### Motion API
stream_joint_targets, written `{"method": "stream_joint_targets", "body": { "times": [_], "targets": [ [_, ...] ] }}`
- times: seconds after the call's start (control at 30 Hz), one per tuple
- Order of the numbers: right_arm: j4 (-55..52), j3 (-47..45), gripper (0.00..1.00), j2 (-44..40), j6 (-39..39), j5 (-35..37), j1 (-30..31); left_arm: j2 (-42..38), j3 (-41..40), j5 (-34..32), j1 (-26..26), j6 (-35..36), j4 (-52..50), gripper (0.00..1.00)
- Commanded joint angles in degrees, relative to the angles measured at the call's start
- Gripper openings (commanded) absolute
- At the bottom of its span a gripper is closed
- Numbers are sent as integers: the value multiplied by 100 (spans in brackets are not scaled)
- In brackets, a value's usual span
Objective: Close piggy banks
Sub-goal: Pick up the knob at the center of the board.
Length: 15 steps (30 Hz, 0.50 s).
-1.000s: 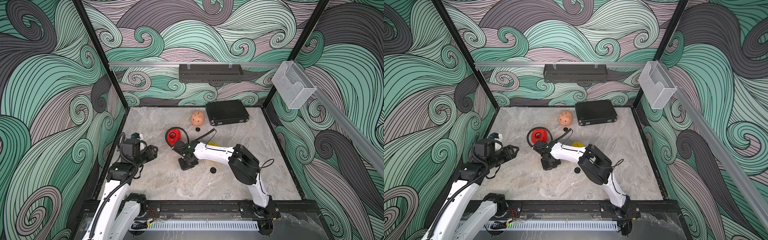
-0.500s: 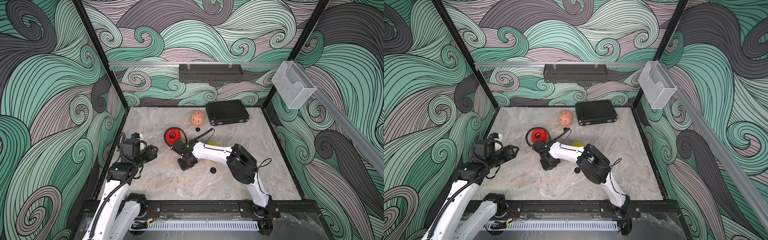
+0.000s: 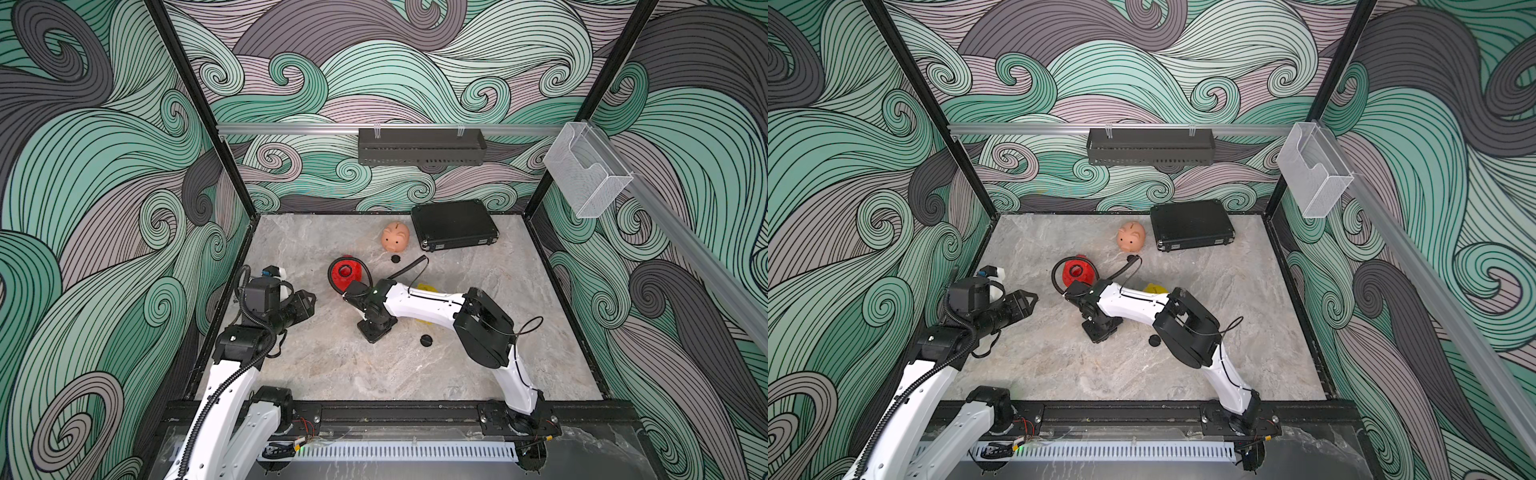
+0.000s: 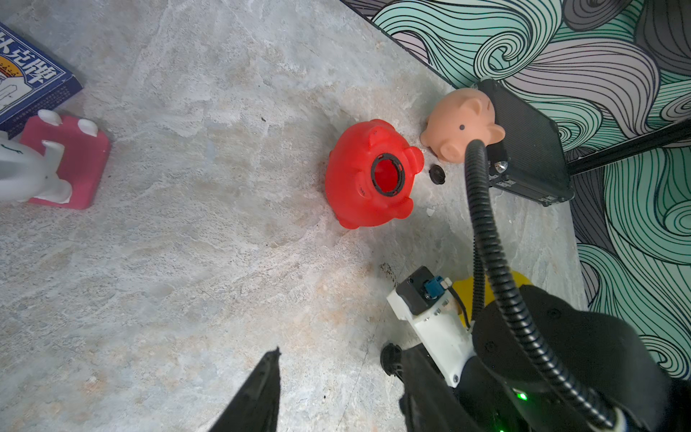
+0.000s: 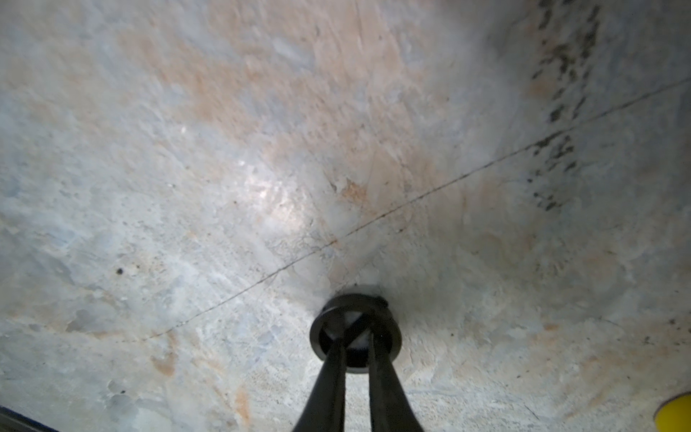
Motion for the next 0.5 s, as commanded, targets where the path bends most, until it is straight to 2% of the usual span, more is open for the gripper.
{"method": "stream_joint_targets", "body": {
  "times": [0.0,0.2,0.47],
  "targets": [
    [-106,-56,17,-438,123,142,-36,-66,3,-11,35,49,-121,52],
    [79,-159,18,-639,503,251,-33,-58,-14,23,35,57,-100,52],
    [196,-306,18,-404,1031,225,-45,-39,0,41,35,63,-97,52]
  ]
}}
